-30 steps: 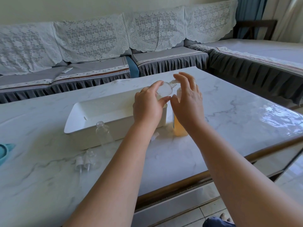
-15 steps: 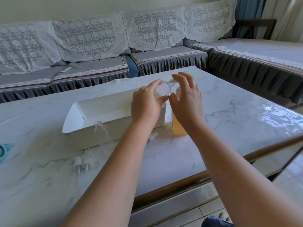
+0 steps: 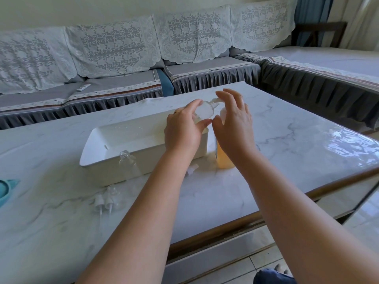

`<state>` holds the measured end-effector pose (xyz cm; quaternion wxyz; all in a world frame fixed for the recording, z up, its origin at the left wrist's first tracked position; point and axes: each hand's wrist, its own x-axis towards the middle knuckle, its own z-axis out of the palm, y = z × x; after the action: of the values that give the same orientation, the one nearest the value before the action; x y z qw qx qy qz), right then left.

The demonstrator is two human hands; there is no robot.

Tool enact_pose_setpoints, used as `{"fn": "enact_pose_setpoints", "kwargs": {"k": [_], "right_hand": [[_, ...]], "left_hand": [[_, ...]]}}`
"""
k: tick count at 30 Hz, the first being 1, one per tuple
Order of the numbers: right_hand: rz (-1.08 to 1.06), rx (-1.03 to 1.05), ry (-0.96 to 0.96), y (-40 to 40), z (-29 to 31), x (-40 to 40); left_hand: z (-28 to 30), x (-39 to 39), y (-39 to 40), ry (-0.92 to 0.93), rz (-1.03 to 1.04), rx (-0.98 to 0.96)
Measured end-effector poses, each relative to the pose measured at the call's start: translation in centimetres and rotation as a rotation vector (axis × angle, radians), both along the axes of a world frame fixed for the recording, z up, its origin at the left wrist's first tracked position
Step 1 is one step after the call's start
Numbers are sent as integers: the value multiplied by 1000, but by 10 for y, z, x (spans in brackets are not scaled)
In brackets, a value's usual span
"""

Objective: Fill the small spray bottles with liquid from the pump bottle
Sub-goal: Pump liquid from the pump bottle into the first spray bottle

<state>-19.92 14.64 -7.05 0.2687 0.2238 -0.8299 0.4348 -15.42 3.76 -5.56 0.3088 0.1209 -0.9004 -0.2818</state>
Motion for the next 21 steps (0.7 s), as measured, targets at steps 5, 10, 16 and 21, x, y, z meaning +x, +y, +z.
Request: {"fn": "enact_pose_setpoints", "kwargs": {"k": [5,10,16,21], "right_hand": [[17,-6,-13,5,-10,-1],[27,-74,-17,2,-14,0],[9,-2,29,5,-2,-3],[29,14,33,5,-3,-3]], "left_hand": [[-2,-1,1,-25,25,-28],[-4,-4,1,-44,45,-41],[2,-6,2,-17,50,1],[2,-4,3,-14,57,6]]}}
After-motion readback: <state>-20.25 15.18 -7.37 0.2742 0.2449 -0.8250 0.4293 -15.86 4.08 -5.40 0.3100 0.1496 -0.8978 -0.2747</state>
